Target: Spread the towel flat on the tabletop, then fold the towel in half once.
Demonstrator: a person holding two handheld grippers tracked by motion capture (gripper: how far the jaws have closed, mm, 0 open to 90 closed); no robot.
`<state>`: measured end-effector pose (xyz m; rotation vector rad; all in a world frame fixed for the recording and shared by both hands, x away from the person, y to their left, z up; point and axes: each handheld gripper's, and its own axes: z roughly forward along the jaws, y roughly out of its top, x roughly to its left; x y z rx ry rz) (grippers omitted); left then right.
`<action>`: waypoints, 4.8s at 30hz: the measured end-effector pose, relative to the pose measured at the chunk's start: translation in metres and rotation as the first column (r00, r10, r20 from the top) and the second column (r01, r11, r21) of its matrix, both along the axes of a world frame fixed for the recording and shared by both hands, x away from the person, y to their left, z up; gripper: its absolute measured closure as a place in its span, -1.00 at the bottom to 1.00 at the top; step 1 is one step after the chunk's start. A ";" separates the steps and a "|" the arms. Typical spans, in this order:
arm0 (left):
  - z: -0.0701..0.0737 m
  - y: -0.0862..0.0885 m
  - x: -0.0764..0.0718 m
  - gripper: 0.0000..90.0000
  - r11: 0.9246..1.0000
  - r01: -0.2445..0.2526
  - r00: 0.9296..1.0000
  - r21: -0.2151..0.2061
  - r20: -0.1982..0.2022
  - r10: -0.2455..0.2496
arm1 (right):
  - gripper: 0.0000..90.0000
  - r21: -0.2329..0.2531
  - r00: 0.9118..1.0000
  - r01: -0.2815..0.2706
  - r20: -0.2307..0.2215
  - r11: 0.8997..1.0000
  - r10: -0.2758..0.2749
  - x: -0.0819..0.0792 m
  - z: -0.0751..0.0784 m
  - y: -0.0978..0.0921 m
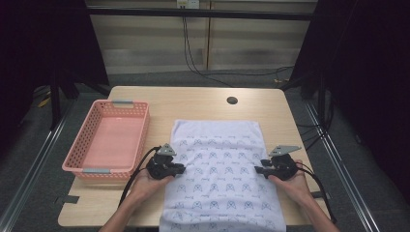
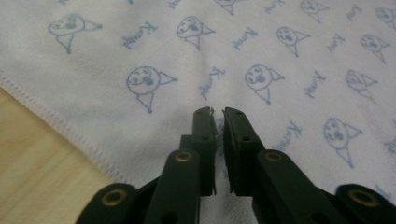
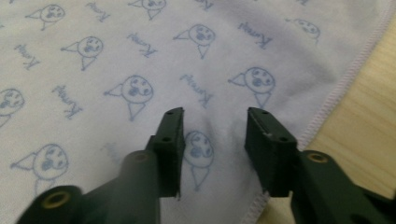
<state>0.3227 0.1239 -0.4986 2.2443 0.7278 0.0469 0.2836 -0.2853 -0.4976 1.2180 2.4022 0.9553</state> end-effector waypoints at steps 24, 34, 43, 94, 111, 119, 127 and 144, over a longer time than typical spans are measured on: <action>0.002 0.005 -0.053 0.93 0.997 0.074 0.994 -0.026 -0.084 -0.076 | 0.78 0.037 0.993 -0.099 -0.061 0.994 0.101 -0.053 0.004 -0.008; 0.006 0.008 -0.075 0.81 0.994 0.106 0.991 -0.010 -0.081 -0.106 | 0.57 0.078 0.978 -0.165 -0.114 0.983 0.173 -0.088 0.007 -0.010; 0.018 -0.002 -0.021 0.58 0.997 -0.016 0.999 -0.080 -0.032 0.014 | 0.31 0.104 0.997 -0.071 0.024 0.992 0.069 -0.037 0.028 -0.020; 0.027 0.009 0.048 0.92 0.975 -0.164 0.986 -0.149 -0.001 0.165 | 0.94 0.243 0.998 0.043 0.040 0.969 -0.054 0.050 0.026 -0.030; 0.120 0.025 0.086 0.93 0.948 -0.154 0.974 -0.279 0.121 0.194 | 0.95 0.353 0.978 0.029 0.183 0.935 -0.099 0.084 0.114 -0.047; 0.150 0.024 0.104 0.93 0.927 -0.150 0.963 -0.344 0.162 0.216 | 0.95 0.327 0.968 0.056 0.214 0.943 -0.132 0.111 0.147 -0.044; 0.189 0.021 0.115 0.93 0.913 -0.146 0.943 -0.382 0.224 0.245 | 0.95 0.350 0.950 0.075 0.259 0.934 -0.174 0.131 0.186 -0.045; 0.129 0.025 0.032 0.93 0.947 -0.067 0.975 -0.314 0.179 0.129 | 0.95 0.362 0.977 -0.050 0.212 0.931 -0.030 0.040 0.139 -0.049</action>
